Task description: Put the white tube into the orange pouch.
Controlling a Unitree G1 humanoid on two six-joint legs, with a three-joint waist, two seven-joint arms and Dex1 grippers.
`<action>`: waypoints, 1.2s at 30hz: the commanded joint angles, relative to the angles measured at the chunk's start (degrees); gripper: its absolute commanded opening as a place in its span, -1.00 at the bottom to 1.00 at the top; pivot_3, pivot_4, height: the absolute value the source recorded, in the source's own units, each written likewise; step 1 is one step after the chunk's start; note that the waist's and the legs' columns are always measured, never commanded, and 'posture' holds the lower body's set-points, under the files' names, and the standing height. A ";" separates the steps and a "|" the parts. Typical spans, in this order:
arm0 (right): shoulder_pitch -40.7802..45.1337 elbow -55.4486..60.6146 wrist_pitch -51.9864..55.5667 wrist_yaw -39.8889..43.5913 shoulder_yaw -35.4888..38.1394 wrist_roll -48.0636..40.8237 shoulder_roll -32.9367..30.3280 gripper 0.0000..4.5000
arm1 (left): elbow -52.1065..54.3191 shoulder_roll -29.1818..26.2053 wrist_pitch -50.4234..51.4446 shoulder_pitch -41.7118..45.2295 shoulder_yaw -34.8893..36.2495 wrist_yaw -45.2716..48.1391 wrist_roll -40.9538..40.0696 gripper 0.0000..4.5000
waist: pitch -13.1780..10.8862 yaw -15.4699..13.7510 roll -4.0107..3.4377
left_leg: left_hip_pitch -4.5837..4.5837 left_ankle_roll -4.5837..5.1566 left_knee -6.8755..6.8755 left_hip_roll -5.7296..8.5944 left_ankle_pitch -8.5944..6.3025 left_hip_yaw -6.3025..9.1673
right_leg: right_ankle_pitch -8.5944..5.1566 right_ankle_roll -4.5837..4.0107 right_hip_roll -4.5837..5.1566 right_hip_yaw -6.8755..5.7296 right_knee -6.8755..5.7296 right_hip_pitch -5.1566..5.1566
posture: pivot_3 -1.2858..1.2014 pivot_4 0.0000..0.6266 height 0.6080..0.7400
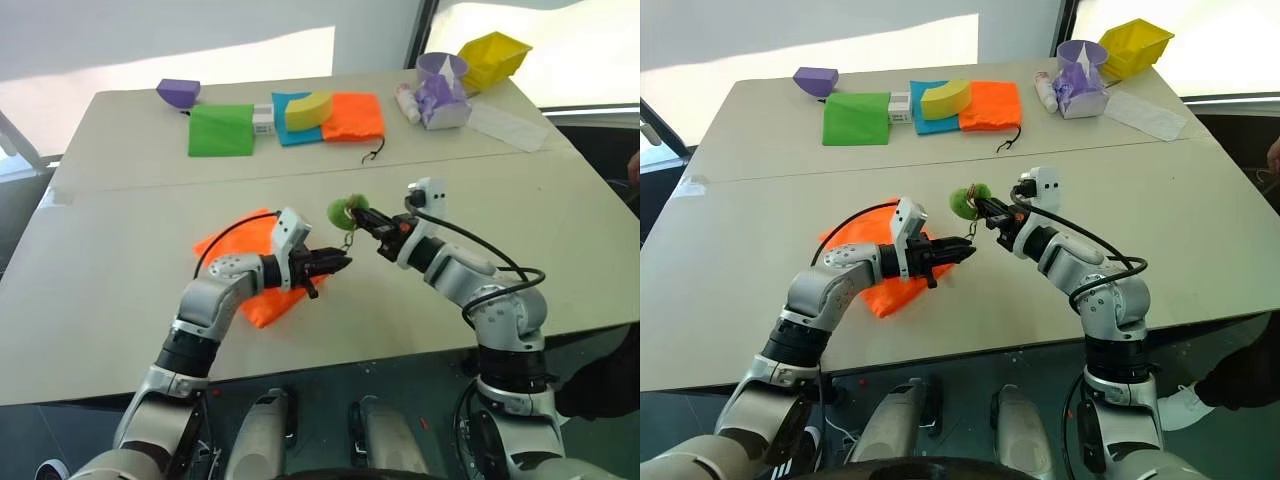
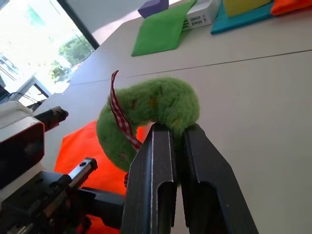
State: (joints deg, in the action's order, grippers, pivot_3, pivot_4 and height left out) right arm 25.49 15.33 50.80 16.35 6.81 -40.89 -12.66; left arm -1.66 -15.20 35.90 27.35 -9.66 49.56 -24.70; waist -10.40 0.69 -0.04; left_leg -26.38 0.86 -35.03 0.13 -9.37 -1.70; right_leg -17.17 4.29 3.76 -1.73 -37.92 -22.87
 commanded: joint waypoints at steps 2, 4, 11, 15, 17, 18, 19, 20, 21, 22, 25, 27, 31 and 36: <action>0.08 4.41 -0.30 0.38 -0.37 -1.77 0.60 -1.00 | 1.11 1.94 -2.21 -0.15 2.41 -1.62 -1.43 0.29 | 0.00 -0.09 0.00 | 0.00 0.00 0.00 0.00 0.00 0.00 | 0.00 0.00 0.00 0.00 0.00 0.00 | 0.03 -0.52 1.00; 0.08 4.72 -0.22 0.20 -0.44 -1.89 0.67 -1.00 | 0.50 2.52 -3.44 0.11 2.49 -2.04 -0.92 0.29 | 0.00 -0.07 0.00 | 0.00 0.00 -0.01 0.00 0.00 0.01 | -0.01 -0.01 0.00 0.00 0.00 0.00 | 0.03 -0.52 1.00; 0.71 5.62 0.10 -0.29 -0.02 -3.64 0.74 -1.00 | -2.32 3.63 -5.70 1.86 0.47 -1.52 0.93 0.29 | 0.00 -0.10 0.00 | 0.00 0.00 -0.02 0.00 0.00 0.00 | -0.03 -0.05 0.00 0.00 0.00 0.00 | 0.03 -0.52 1.00; 1.06 6.11 -0.09 -0.19 -0.46 -4.33 0.83 -1.00 | -2.60 4.83 -5.96 2.10 -0.99 -1.47 1.46 0.29 | 0.00 -0.10 0.00 | -0.02 0.00 -0.03 0.00 0.00 0.00 | 0.00 0.00 0.00 0.00 0.02 0.00 | 0.03 -0.52 1.00; 0.99 6.59 0.04 0.03 -0.76 -4.75 0.74 -1.00 | -2.90 5.13 -6.30 1.99 -1.22 -2.19 2.12 0.18 | 0.00 -0.07 0.00 | -0.02 0.00 -0.03 0.00 0.00 0.00 | 0.00 0.00 0.00 0.00 0.01 0.00 | 0.03 -0.52 1.00; 0.83 6.86 0.10 0.19 -1.08 -4.72 0.54 -1.00 | -2.91 5.24 -6.05 1.83 -0.97 -2.60 2.11 0.06 | 0.00 -0.06 0.00 | -0.02 0.00 -0.02 0.00 0.00 0.00 | 0.00 0.00 0.00 0.00 0.01 0.00 | 0.03 -0.52 1.00; 0.64 7.06 0.20 0.20 -1.22 -4.79 0.44 -1.00 | -2.77 5.04 -5.69 1.54 -0.95 -2.55 2.03 -0.07 | 0.00 -0.01 0.00 | -0.02 0.00 -0.02 0.00 0.00 0.00 | 0.00 0.00 0.00 0.00 0.01 0.00 | 0.03 -0.52 1.00; 0.44 7.28 0.17 0.31 -1.24 -4.92 0.41 -1.00 | -2.75 4.85 -5.94 1.29 -1.04 -2.75 2.42 -0.22 | 0.00 0.04 0.00 | -0.01 0.00 -0.02 0.00 0.00 0.00 | 0.00 0.00 0.00 0.00 0.01 -0.01 | 0.03 -0.52 1.00; 0.35 7.38 0.14 0.34 -1.20 -5.00 0.42 -1.00 | -2.75 4.72 -6.11 1.15 -1.10 -2.84 2.65 -0.22 | 0.00 0.03 0.00 | -0.01 0.00 -0.02 0.00 0.00 0.00 | 0.00 0.00 0.00 0.00 0.01 -0.01 | 0.03 -0.52 1.00; 0.35 7.40 0.10 0.35 -1.18 -5.00 0.45 -1.00 | -2.73 4.91 -5.92 1.09 -0.74 -2.97 2.31 -0.22 | 0.00 0.01 0.00 | -0.01 0.00 -0.02 0.00 0.00 0.00 | 0.00 0.00 0.00 0.00 0.01 -0.01 | 0.03 -0.52 1.00; 0.44 7.24 0.02 0.30 -1.33 -4.97 0.37 -1.00 | -2.53 4.90 -6.71 1.17 -0.82 -2.46 2.35 -0.22 | 0.00 -0.03 0.00 | -0.01 0.00 -0.03 0.00 0.00 0.00 | -0.01 -0.02 0.00 0.00 0.01 0.00 | 0.03 -0.52 1.00; 0.58 6.84 -0.13 0.25 -1.27 -4.88 0.36 -1.00 | -2.57 5.02 -6.55 1.15 -0.83 -2.83 2.45 -0.46 | 0.00 -0.09 0.00 | -0.02 0.00 -0.04 0.00 0.00 0.00 | -0.02 -0.04 0.00 0.00 0.01 0.00 | 0.03 -0.52 1.00; 0.73 6.39 -0.14 0.37 -1.31 -4.80 0.17 -1.00 | -2.50 4.25 -7.08 1.27 -1.71 -3.06 4.08 -0.99 | 0.00 -0.06 0.00 | -0.02 0.00 -0.04 0.00 0.00 0.00 | -0.01 -0.03 0.00 0.00 0.01 0.00 | 0.03 -0.52 1.00; 0.40 6.20 -0.39 0.77 -1.65 -4.33 -0.12 -1.00 | -2.77 3.76 -9.55 1.26 -1.92 -3.54 5.96 -0.99 | 0.00 -0.06 0.00 | -0.02 0.00 -0.03 0.00 0.00 0.00 | -0.02 -0.04 0.00 0.00 0.01 -0.01 | 0.03 -0.52 1.00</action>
State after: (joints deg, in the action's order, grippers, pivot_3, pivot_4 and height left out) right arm 25.47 20.11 51.01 16.35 5.30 -44.68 -12.44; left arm -5.19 -11.19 28.01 28.40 -11.14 46.01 -19.45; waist -10.40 0.63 -0.04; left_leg -26.40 0.86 -35.06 0.13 -9.37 -1.70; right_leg -17.20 4.24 3.76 -1.73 -37.91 -22.88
